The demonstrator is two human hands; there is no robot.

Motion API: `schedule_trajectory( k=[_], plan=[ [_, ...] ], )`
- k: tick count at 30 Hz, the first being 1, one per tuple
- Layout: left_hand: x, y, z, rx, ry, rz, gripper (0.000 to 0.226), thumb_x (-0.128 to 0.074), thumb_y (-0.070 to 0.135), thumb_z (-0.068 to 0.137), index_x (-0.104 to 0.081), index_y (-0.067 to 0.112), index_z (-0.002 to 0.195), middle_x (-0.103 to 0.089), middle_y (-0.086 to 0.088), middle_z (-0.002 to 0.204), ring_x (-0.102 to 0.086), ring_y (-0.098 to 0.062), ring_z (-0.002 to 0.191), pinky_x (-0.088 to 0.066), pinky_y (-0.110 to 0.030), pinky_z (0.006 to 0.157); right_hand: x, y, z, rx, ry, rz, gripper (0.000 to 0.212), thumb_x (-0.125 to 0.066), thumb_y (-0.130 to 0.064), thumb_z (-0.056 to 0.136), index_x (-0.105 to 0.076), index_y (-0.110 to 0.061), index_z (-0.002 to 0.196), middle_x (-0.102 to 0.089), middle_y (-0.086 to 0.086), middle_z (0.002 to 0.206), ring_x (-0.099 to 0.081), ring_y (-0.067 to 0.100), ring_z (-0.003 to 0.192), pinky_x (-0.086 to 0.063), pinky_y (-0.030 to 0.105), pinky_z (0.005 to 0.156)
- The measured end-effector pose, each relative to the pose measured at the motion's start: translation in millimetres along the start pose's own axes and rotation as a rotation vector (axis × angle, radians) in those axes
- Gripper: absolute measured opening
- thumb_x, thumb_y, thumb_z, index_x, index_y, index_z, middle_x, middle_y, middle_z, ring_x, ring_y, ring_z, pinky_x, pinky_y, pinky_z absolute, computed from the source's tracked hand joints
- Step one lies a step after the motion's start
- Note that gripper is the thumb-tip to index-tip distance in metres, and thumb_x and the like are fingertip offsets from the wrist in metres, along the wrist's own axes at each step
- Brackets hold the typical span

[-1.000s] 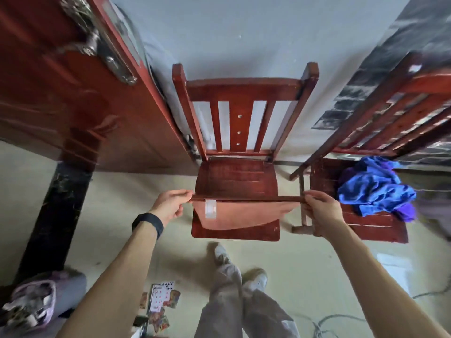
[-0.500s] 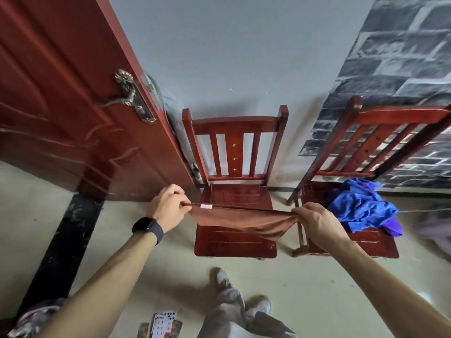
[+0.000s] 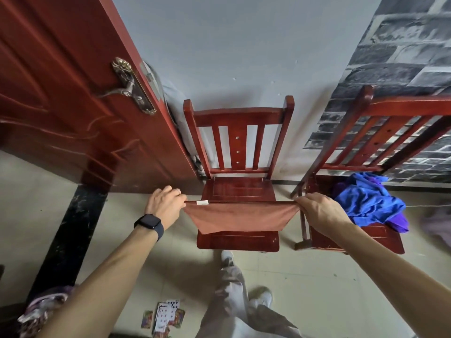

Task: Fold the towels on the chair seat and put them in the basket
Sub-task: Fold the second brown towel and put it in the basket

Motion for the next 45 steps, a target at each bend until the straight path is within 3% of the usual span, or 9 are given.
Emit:
schedule_trajectory(
  k=[4, 10, 15, 21, 26, 29, 37, 40, 45],
  plan=[
    [-1.2, -21.9, 41.2, 0.084, -0.019, -0.044, 0.015, -0.072, 0.018, 0.083, -0.077, 0.025, 0.096, -0.071, 0.002, 0.091, -0.060, -0.026, 0.090, -0.046, -0.036, 0.072, 3.6, 2.5, 46.8, -0.104, -0.087, -0.002, 0.020, -0.058, -0.033, 0.096, -0.072, -0.019, 0.103, -0.069, 0.005, 0.093, -0.065, 0.032, 0.092, -0.055, 0.037, 0.069],
    [-7.7, -41.5, 88.7, 0.106, -0.056, -0.061, 0.021, -0.059, 0.027, 0.094, -0.072, 0.031, 0.110, -0.070, 0.007, 0.110, -0.055, -0.020, 0.106, -0.040, -0.035, 0.086, 2.6, 10.9, 96.7, -0.205, -0.180, -0.053, 0.023, -0.056, -0.033, 0.098, -0.071, -0.017, 0.107, -0.068, 0.006, 0.099, -0.065, 0.032, 0.096, -0.051, 0.037, 0.073],
    [-7.2, -49.3, 102.7, 0.065, 0.061, -0.073, 0.012, -0.074, 0.025, 0.082, -0.077, 0.027, 0.093, -0.072, 0.004, 0.088, -0.060, -0.025, 0.086, -0.044, -0.036, 0.071, 6.2, 13.8, 113.4, -0.184, -0.047, -0.052, 0.016, -0.069, -0.024, 0.090, -0.073, -0.013, 0.101, -0.065, 0.008, 0.093, -0.062, 0.033, 0.090, -0.051, 0.038, 0.065],
    [-35.4, -33.7, 88.6, 0.033, 0.105, -0.110, 0.012, -0.081, 0.019, 0.074, -0.077, 0.026, 0.083, -0.073, 0.004, 0.081, -0.060, -0.026, 0.078, -0.044, -0.036, 0.067, -33.1, 20.8, 98.8, -0.237, -0.085, -0.120, 0.011, -0.071, -0.010, 0.085, -0.072, -0.017, 0.094, -0.064, 0.004, 0.089, -0.060, 0.028, 0.086, -0.051, 0.035, 0.059],
    [-111.9, -9.3, 46.4, 0.028, -0.085, -0.086, 0.011, -0.080, 0.021, 0.072, -0.076, 0.027, 0.080, -0.070, 0.007, 0.076, -0.059, -0.024, 0.080, -0.041, -0.035, 0.069, -102.5, 21.0, 59.0, -0.288, -0.238, -0.066, 0.013, -0.062, -0.024, 0.095, -0.071, -0.019, 0.104, -0.064, 0.003, 0.101, -0.059, 0.028, 0.098, -0.054, 0.039, 0.074],
    [-167.4, 8.9, 9.5, 0.044, -0.250, -0.084, 0.012, -0.080, 0.022, 0.071, -0.075, 0.028, 0.080, -0.069, 0.009, 0.075, -0.060, -0.022, 0.081, -0.042, -0.034, 0.069, -158.7, 14.7, 20.8, -0.311, -0.357, -0.051, 0.013, -0.064, -0.020, 0.092, -0.069, -0.019, 0.104, -0.063, 0.003, 0.102, -0.059, 0.028, 0.100, -0.055, 0.040, 0.078],
    [-271.3, 42.3, -70.8, 0.033, -0.570, -0.090, 0.022, -0.054, 0.032, 0.095, -0.069, 0.033, 0.111, -0.070, 0.009, 0.110, -0.056, -0.020, 0.108, -0.040, -0.035, 0.088, -276.5, -10.8, -73.0, -0.387, -0.630, 0.051, 0.024, -0.053, -0.024, 0.099, -0.071, -0.024, 0.115, -0.064, 0.002, 0.113, -0.057, 0.025, 0.109, -0.051, 0.036, 0.088],
    [-287.5, 36.9, -69.8, 0.120, -0.590, -0.268, 0.022, -0.058, 0.036, 0.094, -0.072, 0.031, 0.110, -0.072, 0.005, 0.109, -0.060, -0.022, 0.103, -0.046, -0.033, 0.084, -291.6, -5.6, -75.9, -0.516, -0.595, 0.212, 0.020, -0.059, -0.023, 0.096, -0.074, -0.021, 0.109, -0.068, 0.006, 0.110, -0.061, 0.029, 0.103, -0.050, 0.035, 0.084],
    [-328.8, 1.8, -48.8, 0.616, -0.577, -0.927, 0.015, -0.075, 0.032, 0.082, -0.076, 0.023, 0.094, -0.076, 0.003, 0.092, -0.069, -0.014, 0.087, -0.049, -0.022, 0.074, -314.7, 25.1, -49.7, -0.833, -0.452, 0.546, 0.010, -0.069, -0.024, 0.089, -0.072, -0.017, 0.094, -0.069, -0.001, 0.088, -0.063, 0.022, 0.086, -0.043, 0.028, 0.074]
  ],
)
Point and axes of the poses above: each hand's wrist, its own z-axis towards the middle knuckle, its own x-axis out of the back of the hand, y = z × x, the point moved 9 cm from there along z, towards the middle knuckle
